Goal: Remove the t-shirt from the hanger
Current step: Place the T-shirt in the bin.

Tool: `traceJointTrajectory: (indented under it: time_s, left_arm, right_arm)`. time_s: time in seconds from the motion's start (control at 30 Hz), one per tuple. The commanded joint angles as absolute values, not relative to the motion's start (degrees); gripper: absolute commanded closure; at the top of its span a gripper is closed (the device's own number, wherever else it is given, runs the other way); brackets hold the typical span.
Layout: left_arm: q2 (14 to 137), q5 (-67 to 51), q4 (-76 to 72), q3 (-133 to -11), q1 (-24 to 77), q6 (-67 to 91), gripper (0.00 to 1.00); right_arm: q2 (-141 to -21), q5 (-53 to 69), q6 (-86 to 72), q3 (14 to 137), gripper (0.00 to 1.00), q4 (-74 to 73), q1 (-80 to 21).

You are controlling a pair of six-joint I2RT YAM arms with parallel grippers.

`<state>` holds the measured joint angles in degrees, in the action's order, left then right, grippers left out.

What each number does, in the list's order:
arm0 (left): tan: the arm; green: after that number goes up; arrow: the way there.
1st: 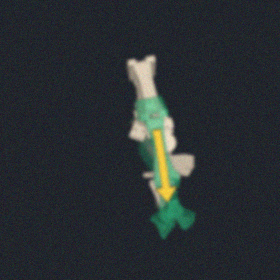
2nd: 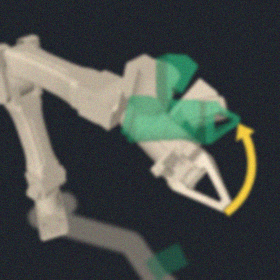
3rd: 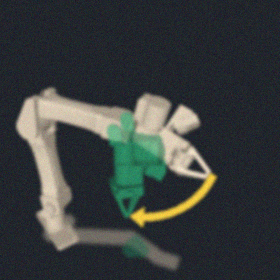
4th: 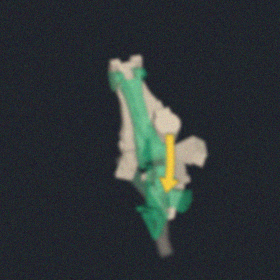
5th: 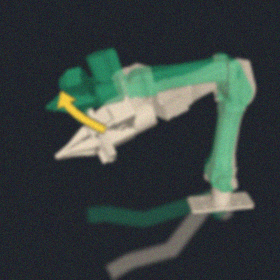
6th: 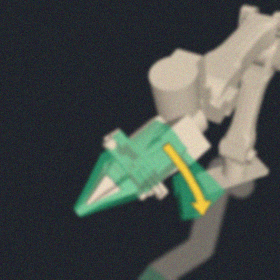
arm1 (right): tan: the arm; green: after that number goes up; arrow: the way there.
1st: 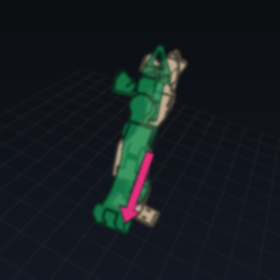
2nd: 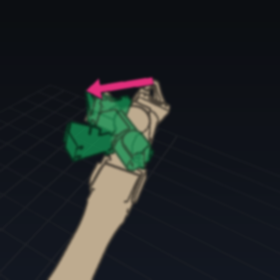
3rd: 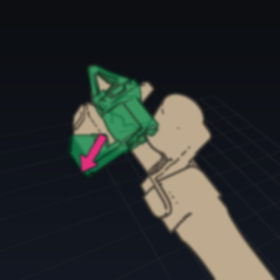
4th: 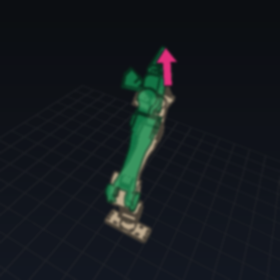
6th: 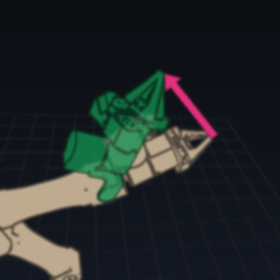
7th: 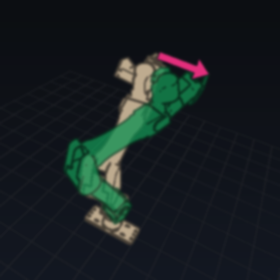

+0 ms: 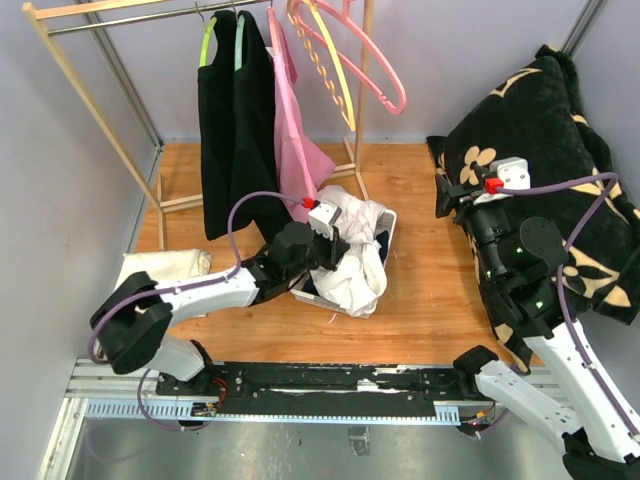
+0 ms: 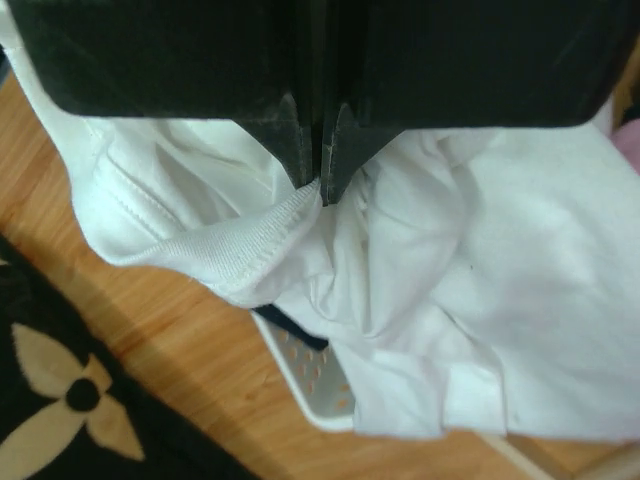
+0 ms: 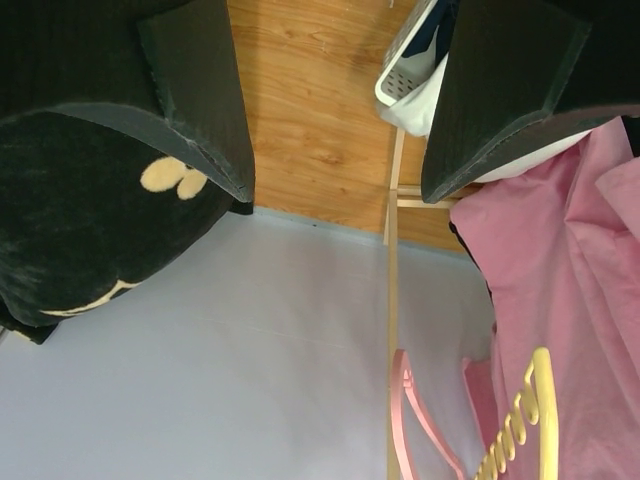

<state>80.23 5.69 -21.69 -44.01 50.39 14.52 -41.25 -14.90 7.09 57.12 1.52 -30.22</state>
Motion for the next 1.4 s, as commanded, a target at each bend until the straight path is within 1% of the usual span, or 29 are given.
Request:
traceJointTrajectory:
  time_s: [0.0,0.23,0.43,0.6,0.83,0.87,0.9,0.97,1.03,1.07,1.1,1.17,1.2,1.37]
  left_arm:
    - [85.0,6.8,-27.1,-41.7,51.0,18.2,0.99]
    - [93.5,7.6,-30.1,-39.0,51.1,22.2,0.99]
    - [98.6,6.6,-30.5,-39.7,51.1,23.6,1.0]
    - [97.4,7.6,-29.7,-40.0,51.8,23.2,1.0]
    - [91.3,9.7,-24.7,-42.0,52.1,21.1,0.99]
    - [90.3,9.9,-24.4,-42.1,52.2,20.8,0.97]
    - [89.2,9.9,-23.7,-42.4,52.2,20.5,0.92]
    - [87.0,9.9,-22.8,-42.9,52.4,19.8,0.75]
    - [84.8,9.7,-21.7,-43.6,52.6,19.0,0.55]
    - [83.8,9.7,-21.0,-44.1,52.8,18.6,0.46]
    - [82.9,9.6,-20.3,-44.6,53.0,18.2,0.4]
    - [80.9,9.6,-18.9,-45.6,53.3,17.5,0.34]
    - [80.0,9.5,-18.3,-46.1,53.5,17.1,0.33]
    - [74.9,8.2,-15.5,-48.1,54.5,15.9,0.3]
  right_arm:
    - [-41.8,-13.7,5.5,56.5,0.32,2.0,-29.4]
    - [-42.4,-12.7,5.2,56.4,0.32,1.5,-29.4]
    - [-42.6,-12.1,5.0,56.8,0.32,0.9,-29.4]
    - [-42.8,-11.6,5.0,57.1,0.31,0.7,-29.4]
    - [-42.9,-11.2,4.6,57.3,0.31,0.7,-29.4]
    - [-42.9,-11.2,4.6,57.3,0.31,0.7,-29.4]
    - [-42.9,-11.3,4.7,57.2,0.31,0.7,-29.4]
    - [-43.0,-11.5,4.7,57.1,0.31,0.6,-29.4]
    - [-43.0,-11.8,4.7,57.1,0.3,0.6,-29.4]
    - [-43.1,-11.8,4.6,57.0,0.3,0.5,-29.4]
    - [-43.2,-11.9,4.6,57.1,0.3,0.6,-29.4]
    - [-43.3,-11.9,4.5,57.0,0.3,0.6,-29.4]
    - [-43.4,-11.8,4.4,57.1,0.3,0.5,-29.4]
    - [-44.1,-11.2,3.8,57.9,0.3,0.5,-29.4]
